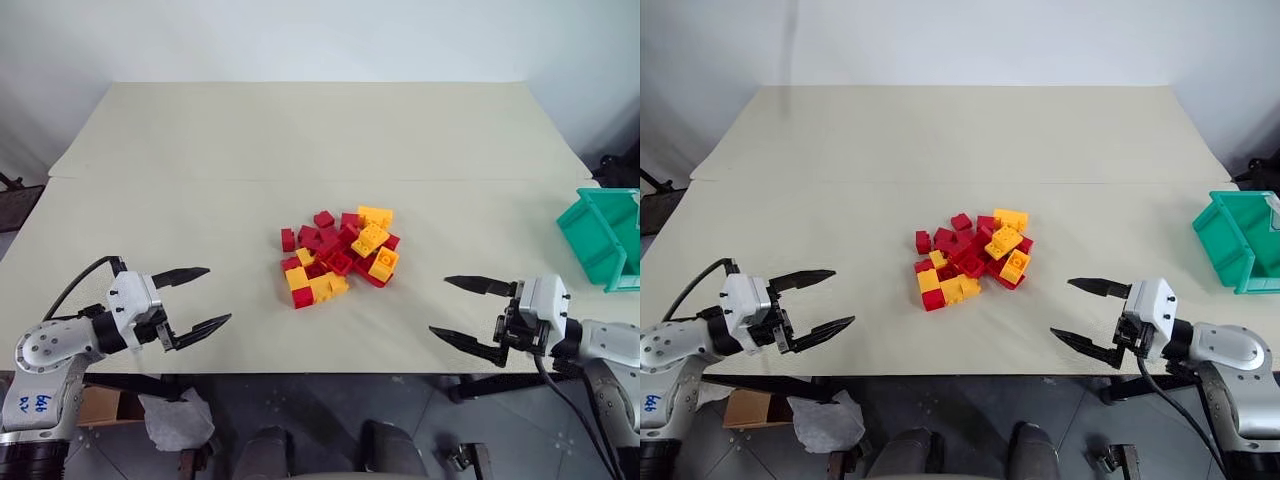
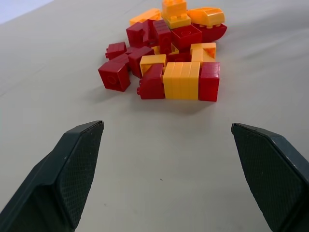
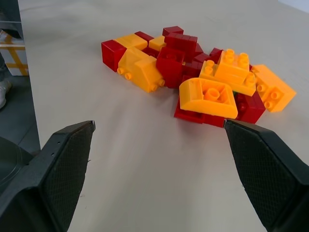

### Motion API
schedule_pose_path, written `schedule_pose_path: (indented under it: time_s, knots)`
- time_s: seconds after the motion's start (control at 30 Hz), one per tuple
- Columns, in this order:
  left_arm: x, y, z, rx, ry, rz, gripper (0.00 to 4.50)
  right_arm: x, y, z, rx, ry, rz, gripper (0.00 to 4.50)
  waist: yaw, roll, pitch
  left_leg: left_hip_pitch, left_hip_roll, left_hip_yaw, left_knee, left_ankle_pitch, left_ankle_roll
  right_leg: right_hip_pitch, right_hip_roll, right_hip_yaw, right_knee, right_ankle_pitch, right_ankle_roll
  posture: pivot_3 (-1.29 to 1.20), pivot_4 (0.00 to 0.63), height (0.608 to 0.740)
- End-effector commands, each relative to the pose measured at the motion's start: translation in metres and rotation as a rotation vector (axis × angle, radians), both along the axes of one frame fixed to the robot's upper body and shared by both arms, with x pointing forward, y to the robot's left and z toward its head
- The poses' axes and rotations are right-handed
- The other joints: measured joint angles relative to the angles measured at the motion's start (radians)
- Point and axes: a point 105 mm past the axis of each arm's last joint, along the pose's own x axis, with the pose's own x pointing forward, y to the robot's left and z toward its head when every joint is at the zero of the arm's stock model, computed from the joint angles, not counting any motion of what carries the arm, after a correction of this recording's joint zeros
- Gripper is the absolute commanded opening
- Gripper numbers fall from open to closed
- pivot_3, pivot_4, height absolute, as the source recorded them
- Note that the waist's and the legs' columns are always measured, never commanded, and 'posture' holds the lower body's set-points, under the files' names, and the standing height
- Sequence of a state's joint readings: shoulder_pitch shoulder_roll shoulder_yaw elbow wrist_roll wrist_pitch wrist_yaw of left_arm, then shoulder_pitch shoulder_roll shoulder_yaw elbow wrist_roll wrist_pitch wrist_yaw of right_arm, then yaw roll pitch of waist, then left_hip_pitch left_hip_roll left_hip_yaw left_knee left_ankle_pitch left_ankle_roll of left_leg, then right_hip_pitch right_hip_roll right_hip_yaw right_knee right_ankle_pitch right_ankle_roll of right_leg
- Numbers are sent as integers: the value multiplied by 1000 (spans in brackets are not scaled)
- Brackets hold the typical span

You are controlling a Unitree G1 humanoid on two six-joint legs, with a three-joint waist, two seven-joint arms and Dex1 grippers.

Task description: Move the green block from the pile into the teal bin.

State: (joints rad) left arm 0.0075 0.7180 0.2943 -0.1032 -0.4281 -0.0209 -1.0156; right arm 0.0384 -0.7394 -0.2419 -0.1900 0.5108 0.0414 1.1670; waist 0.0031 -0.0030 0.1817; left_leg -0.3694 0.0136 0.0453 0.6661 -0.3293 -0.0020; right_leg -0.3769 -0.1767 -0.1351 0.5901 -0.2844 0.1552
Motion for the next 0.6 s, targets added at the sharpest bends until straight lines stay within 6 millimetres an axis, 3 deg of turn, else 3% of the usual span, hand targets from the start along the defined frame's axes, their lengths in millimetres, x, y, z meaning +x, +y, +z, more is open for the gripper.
schedule_pose_path:
  time_s: [0.03, 0.27, 0.3, 0.4, 0.6]
  knots:
    - [1, -1, 4, 3, -23, 11, 4500, 1, -3, 8, 1, -34, -6, 4459, 0, 0, 0, 0, 0, 0, 0, 0, 0, 0, 0, 0, 0, 0, 0, 0, 150, 740]
    - [0, -2, 12, -122, -32, 18, 4500, 10, 23, 27, 126, -84, 22, 4459, -2, 0, 0, 0, 1, 0, 0, 0, 0, 0, 0, 0, 0, 0, 0, 0, 150, 740]
    - [0, -2, 13, -143, -27, 22, 4500, 10, 29, 31, 150, -93, 33, 4290, -2, 0, 0, 1, 1, 0, 0, 0, 0, 0, 0, 0, 1, 0, 0, 0, 150, 740]
    - [-3, -3, 14, -168, -13, 16, 4500, 13, 39, 40, 184, -98, 56, 3500, -2, 0, 0, 0, 1, 0, 0, 0, 0, 0, 0, 0, 1, 0, 0, 0, 150, 740]
    - [-13, -3, 9, -169, 24, -6, 4500, 28, 52, 38, 112, -57, 73, 1380, -1, 0, 0, 0, 0, 0, 0, -1, 0, 0, 0, 0, 0, 0, 0, 0, 150, 740]
